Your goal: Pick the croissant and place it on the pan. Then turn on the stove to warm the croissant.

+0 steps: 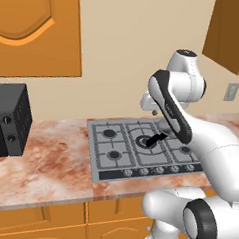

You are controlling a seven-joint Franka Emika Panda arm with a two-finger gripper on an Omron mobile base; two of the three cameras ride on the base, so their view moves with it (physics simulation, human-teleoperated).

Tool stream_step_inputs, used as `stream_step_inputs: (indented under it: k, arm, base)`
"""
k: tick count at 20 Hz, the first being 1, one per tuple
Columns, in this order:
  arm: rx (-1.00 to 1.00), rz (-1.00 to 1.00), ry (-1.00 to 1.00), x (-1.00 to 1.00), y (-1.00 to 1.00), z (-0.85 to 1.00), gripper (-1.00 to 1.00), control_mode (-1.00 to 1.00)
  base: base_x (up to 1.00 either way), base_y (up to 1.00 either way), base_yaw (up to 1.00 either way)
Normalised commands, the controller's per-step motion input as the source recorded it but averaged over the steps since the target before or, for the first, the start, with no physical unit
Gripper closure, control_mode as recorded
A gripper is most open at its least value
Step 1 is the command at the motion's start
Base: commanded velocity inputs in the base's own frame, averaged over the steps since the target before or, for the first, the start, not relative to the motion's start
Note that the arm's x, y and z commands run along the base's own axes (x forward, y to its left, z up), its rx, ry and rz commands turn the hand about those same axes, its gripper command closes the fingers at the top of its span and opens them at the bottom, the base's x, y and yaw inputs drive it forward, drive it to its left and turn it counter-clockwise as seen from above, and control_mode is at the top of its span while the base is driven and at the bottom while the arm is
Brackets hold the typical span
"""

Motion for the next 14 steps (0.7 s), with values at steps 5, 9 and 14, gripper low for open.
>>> stream_step_inputs:
  k: [5, 9, 14]
  arm:
    - [0.00, 0.00, 0.00, -0.09, 0.00, 0.00, -1.00, -1.00]
    - [0.00, 0.00, 0.00, -0.19, 0.00, 0.00, -1.00, -1.00]
    - [0.00, 0.00, 0.00, -0.26, 0.00, 0.00, -1.00, -1.00]
  base:
    - [0.00, 0.00, 0.00]
    - [0.00, 0.00, 0.00]
    - [0.00, 0.00, 0.00]
